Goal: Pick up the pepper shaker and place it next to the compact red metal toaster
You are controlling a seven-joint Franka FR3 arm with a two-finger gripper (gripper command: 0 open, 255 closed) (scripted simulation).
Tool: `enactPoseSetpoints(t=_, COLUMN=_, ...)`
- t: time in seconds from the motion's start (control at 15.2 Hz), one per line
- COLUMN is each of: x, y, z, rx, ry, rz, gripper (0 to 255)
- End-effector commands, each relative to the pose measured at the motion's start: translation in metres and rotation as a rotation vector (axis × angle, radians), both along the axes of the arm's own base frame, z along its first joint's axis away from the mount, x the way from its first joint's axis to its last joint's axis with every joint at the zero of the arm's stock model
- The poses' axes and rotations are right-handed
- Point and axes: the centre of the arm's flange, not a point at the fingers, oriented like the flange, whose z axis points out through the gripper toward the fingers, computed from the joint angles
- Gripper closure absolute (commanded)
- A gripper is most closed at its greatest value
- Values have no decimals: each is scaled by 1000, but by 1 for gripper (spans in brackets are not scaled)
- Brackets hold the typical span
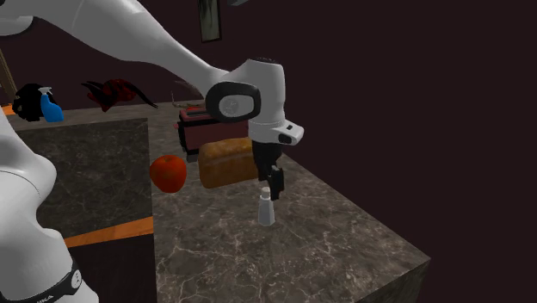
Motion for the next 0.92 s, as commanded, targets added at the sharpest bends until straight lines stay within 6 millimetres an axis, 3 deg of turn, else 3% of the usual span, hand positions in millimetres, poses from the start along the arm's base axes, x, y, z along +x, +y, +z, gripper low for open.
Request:
enactPoseSetpoints(t=0.0, x=-1, y=2, z=-11, rx=0, ry=-1, rz=0, gripper=0)
enactPoseSetpoints(t=0.13, x=0, y=3, z=-20, rx=0, ry=-1, rz=0, gripper=0)
enactPoseSetpoints(t=0.66, x=0, y=3, z=-19, rx=0, ry=-1, rz=0, gripper=0)
enactPoseSetpoints(t=0.73, x=0, y=3, z=-19, rx=0, ry=-1, rz=0, gripper=255)
enactPoseSetpoints(t=0.86, x=0, y=3, z=-19, rx=0, ry=-1, rz=0, gripper=255)
